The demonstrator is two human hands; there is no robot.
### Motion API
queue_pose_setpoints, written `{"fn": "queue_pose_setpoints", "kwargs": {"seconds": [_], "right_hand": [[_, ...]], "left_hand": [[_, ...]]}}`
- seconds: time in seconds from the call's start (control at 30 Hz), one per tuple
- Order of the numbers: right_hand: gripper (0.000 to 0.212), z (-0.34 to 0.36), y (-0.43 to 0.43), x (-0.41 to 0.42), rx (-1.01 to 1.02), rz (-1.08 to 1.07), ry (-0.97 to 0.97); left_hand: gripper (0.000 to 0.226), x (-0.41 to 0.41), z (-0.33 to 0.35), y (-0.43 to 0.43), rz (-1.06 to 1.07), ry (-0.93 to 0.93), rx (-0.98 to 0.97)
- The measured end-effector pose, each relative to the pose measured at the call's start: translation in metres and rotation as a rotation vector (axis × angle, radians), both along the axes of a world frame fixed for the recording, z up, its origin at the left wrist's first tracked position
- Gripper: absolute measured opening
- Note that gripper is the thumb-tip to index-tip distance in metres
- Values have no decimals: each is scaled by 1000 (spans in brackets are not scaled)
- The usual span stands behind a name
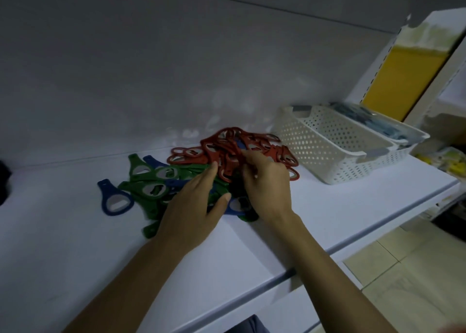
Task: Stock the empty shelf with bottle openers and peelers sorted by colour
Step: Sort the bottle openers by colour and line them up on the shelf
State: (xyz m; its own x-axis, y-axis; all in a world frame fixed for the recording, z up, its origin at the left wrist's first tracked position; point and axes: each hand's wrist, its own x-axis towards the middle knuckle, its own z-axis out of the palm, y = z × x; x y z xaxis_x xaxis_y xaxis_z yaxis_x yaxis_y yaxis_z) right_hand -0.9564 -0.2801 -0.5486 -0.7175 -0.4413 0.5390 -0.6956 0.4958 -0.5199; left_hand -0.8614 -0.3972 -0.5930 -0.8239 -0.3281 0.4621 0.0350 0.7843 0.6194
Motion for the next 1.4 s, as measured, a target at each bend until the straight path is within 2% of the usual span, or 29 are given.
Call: {"fn": "queue_pose_setpoints", "kwargs": {"seconds": [0.07,0.13,0.2,0.27,0.37,0.47,0.6,0.67,0.8,0.97,1.13,1.27,1.33,1.4], "right_hand": [[29,6,-11,15,-291,173,-264],[26,10,-23,27,-364,338,-419],[23,12,-31,32,-301,413,-398],[19,12,-35,26,-291,426,-366],[17,10,-37,1,-357,273,-378],[24,0,-32,-24,-180,94,-170],[65,-21,-28,-29,329,124,-48],[69,-25,-27,-32,367,147,-35],[63,-23,-21,-33,271,193,-100],[36,-23,-20,-27,116,256,-39],[21,-19,-26,-24,-220,119,73],[18,-14,-25,-24,-450,47,15],[18,-11,-26,-23,-521,81,-61],[17,-9,-29,-20,-568,153,-166]], "left_hand": [[80,-1,2,0,-7,-29,36],[79,-2,1,-2,17,-43,101],[54,-4,3,-5,39,-2,304],[34,-3,5,-9,103,64,370],[28,-1,11,-18,141,164,555],[28,-1,15,-22,123,204,817],[26,-3,15,-23,109,246,891],[25,-4,14,-24,112,272,936],[27,-5,14,-25,111,306,989],[24,-7,11,-25,112,303,947],[20,-7,11,-23,100,293,873],[14,-6,13,-20,108,271,826],[7,-4,14,-19,101,270,791],[13,-2,16,-17,91,275,740]]}}
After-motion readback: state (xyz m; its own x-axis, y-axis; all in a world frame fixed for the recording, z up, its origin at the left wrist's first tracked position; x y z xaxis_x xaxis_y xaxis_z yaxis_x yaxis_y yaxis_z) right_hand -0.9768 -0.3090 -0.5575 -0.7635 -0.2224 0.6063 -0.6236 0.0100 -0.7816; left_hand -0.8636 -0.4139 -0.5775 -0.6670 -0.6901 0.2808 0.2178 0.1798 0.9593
